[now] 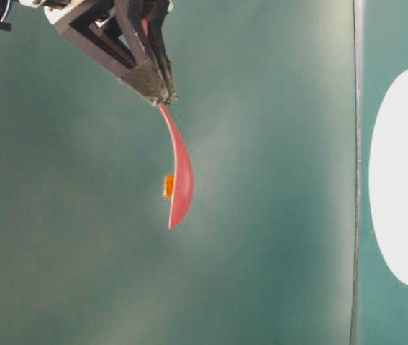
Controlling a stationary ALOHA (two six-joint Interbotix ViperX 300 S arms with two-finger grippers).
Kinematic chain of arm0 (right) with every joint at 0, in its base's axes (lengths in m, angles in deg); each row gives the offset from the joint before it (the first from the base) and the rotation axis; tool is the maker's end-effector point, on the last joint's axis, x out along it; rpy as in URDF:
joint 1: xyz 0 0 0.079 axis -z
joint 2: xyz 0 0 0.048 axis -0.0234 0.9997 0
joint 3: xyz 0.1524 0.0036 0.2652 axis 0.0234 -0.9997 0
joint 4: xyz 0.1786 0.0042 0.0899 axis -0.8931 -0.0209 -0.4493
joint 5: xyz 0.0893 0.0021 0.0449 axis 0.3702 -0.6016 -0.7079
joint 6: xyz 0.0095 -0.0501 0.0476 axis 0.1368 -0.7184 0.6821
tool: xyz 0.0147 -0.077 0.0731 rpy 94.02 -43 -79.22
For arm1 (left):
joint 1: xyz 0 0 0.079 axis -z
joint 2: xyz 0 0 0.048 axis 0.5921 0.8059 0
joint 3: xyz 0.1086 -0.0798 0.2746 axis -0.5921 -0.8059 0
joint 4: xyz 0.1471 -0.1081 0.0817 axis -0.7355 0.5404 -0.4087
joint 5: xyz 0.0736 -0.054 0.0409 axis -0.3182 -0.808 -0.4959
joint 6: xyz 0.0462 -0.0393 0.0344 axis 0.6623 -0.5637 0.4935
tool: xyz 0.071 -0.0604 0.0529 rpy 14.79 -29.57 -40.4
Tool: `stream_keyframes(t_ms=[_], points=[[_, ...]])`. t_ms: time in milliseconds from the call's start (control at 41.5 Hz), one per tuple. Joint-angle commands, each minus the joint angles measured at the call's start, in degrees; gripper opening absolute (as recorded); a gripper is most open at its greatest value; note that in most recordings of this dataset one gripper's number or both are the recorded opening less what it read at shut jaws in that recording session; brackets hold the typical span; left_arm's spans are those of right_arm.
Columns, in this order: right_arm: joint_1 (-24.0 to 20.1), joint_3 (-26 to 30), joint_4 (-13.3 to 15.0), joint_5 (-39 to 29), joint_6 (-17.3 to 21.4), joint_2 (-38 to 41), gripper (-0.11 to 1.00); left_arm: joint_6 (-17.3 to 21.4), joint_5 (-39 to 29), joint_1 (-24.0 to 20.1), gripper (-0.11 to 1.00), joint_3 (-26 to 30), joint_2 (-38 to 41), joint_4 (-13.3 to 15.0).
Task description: Grip the spoon and scoop the red block from the bowl with right arm.
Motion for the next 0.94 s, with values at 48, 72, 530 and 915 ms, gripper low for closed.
stream_keyframes(t_ms=[48, 72, 530, 915], points=[[-0.18, 0.35, 0.00, 0.18, 0.09, -0.70, 0.22, 0.00, 0.26, 0.09, 0.00, 0.79, 0.53, -0.18], [-0.18, 0.26, -0.09, 0.18, 0.09, -0.70, 0.22, 0.00, 0.26, 0.09, 0.00, 0.79, 0.53, -0.18], [-0.26, -0.26, -0.09, 0.18, 0.09, -0.70, 0.22, 0.00, 0.35, 0.09, 0.00, 0.70, 0.62, -0.18], [-0.18, -0.35, 0.00, 0.18, 0.09, -0.62, 0.22, 0.09, 0.62, 0.00, 0.00, 0.26, 0.62, -0.18]])
